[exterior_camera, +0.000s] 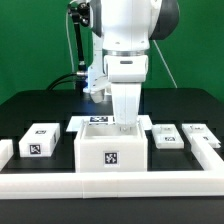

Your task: Assemble cabinet

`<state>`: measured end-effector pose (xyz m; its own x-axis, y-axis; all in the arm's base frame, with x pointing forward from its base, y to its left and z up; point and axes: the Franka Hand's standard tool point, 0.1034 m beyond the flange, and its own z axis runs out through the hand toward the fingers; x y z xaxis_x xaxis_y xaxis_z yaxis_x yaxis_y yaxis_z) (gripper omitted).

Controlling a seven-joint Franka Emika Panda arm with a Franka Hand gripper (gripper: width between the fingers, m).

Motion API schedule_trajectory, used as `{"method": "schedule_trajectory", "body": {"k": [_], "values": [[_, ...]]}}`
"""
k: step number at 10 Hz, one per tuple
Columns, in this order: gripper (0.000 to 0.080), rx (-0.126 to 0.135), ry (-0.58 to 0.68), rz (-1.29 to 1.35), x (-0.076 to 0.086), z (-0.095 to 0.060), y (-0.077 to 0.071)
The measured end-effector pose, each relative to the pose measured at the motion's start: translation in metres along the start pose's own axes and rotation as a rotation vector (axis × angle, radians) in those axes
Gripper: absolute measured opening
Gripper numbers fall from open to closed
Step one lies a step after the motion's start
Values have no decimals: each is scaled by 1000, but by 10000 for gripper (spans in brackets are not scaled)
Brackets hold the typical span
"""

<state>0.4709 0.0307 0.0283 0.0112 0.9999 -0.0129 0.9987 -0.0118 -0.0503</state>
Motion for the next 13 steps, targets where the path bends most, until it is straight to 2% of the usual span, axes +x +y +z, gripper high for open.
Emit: {"method": "schedule_trajectory", "body": {"k": [5,6,7,9,10,12,13], "values": [[28,-2,1,-1,1,0,2],[28,-11,5,-7,5,-1,9],[28,-24,12,-17,13,-1,20],[28,-44,32,28,42,-3,37],[28,-51,40,32,55,-3,41],[28,-52,50,29,78,-4,51],[28,-48,51,26,86,-5,51]]}}
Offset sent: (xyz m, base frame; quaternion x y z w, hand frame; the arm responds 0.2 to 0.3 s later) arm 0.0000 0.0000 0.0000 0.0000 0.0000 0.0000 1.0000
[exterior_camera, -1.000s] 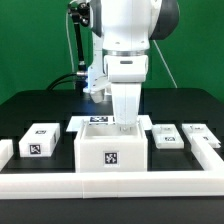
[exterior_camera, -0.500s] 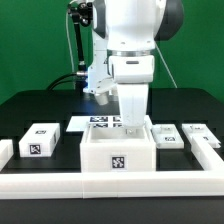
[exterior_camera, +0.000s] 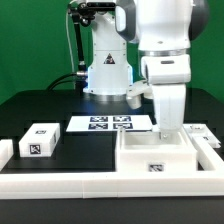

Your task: Assemble cabinet

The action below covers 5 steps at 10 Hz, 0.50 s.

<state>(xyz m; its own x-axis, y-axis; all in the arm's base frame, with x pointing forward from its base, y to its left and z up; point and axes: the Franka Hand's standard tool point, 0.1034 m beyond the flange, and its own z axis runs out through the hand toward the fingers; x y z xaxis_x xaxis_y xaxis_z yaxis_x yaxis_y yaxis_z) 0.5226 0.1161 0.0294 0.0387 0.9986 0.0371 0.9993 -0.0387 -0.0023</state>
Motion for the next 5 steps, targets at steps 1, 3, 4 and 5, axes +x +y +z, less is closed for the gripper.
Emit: {"method": "schedule_trajectory", "body": {"k": [1,3,4,5], "values": [[28,9,-1,-2,9,1,0],[28,33,-13,-4,12,1,0],[28,33,-13,-5,12,1,0],[28,33,-12,-4,12,1,0]]}}
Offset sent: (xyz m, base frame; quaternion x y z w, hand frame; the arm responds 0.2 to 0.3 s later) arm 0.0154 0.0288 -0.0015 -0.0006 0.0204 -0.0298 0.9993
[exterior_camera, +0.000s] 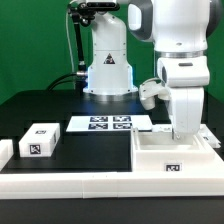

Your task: Assemble cabinet

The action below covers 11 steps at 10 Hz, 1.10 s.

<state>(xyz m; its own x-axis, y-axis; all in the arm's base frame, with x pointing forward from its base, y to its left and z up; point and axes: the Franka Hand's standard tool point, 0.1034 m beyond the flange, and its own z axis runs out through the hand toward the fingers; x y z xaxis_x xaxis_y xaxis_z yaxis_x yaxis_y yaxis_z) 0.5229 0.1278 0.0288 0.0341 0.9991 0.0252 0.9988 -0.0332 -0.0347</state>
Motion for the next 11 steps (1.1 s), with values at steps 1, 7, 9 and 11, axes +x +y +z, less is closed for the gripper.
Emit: {"method": "schedule_trajectory", "body": {"k": [1,7,9,11], "values": [[28,0,0,1,0,0,0],[582,2,0,5,-2,1,0],[635,3,0,5,-2,1,0],[645,3,0,6,-2,1,-1]]}}
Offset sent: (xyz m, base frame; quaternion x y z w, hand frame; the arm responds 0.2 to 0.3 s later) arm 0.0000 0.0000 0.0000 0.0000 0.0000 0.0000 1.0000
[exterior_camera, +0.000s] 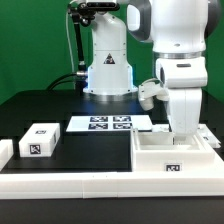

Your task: Assemble cabinet

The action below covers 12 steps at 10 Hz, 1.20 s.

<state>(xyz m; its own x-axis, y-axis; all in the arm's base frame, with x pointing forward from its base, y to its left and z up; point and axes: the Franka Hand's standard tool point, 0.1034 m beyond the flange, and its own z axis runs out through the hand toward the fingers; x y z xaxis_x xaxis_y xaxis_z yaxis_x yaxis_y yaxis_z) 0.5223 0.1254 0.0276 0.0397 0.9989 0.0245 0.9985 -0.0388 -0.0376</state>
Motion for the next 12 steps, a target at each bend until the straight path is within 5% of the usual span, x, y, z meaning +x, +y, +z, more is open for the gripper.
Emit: {"method": "schedule_trajectory", "body": {"k": [3,8,10,12], "values": [[649,0,-2,1,-2,-3,0],[649,-33,-20,10,7,-52,-28],[649,-35,-1,44,36,-46,-45],[649,-32,1,46,40,-43,-48]]}}
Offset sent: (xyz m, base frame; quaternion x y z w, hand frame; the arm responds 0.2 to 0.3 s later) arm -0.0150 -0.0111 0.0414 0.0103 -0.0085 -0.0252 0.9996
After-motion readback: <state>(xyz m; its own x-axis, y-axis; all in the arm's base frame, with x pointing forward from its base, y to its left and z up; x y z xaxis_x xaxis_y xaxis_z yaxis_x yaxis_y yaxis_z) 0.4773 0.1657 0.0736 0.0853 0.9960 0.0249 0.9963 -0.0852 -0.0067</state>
